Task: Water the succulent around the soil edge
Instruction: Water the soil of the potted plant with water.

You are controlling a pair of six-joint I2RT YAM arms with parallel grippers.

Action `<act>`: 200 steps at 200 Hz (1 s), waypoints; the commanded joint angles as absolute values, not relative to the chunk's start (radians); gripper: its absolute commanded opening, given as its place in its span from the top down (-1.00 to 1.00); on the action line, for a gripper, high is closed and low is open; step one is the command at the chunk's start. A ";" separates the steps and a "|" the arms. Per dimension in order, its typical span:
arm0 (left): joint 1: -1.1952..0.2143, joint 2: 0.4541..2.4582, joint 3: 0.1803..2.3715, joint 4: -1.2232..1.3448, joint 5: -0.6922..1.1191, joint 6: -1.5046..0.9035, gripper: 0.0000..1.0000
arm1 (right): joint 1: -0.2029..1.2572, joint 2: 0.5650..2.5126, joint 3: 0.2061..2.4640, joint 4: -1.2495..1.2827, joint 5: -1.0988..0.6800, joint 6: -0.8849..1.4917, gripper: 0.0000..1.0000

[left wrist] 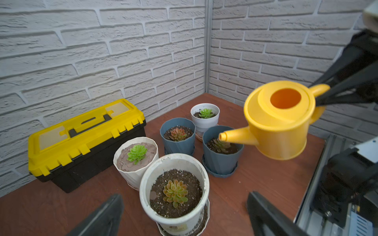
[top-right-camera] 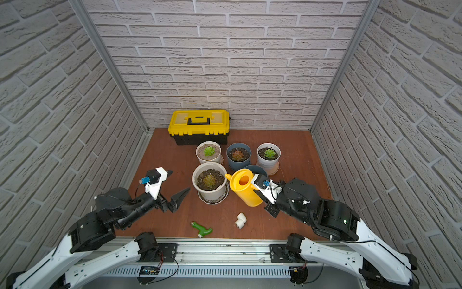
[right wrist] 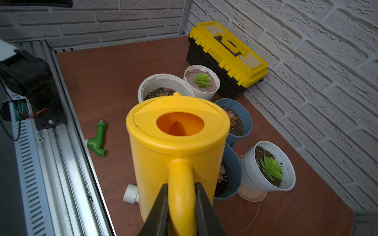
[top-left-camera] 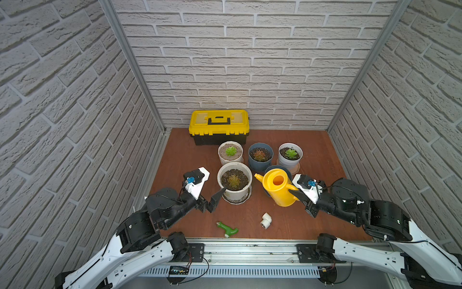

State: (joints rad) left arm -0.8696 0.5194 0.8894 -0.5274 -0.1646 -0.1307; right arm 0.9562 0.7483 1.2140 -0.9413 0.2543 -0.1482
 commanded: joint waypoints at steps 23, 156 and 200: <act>-0.870 0.544 0.864 -0.555 -0.035 -0.071 -0.96 | 0.727 0.928 1.317 -0.958 0.131 -0.238 0.95; -0.836 0.449 0.833 -0.563 -0.158 -0.146 -0.96 | 0.515 1.563 1.882 -1.151 0.085 -0.358 0.95; -0.824 0.449 0.832 -0.560 -0.146 -0.151 -0.96 | 0.517 1.670 1.995 -1.210 0.101 -0.360 0.95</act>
State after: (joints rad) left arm -0.8337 0.4561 0.8429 -0.5877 -0.1463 -0.1360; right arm 0.5198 1.6466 1.9350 -1.1736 0.0860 -0.3492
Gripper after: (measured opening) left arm 0.981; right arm 0.220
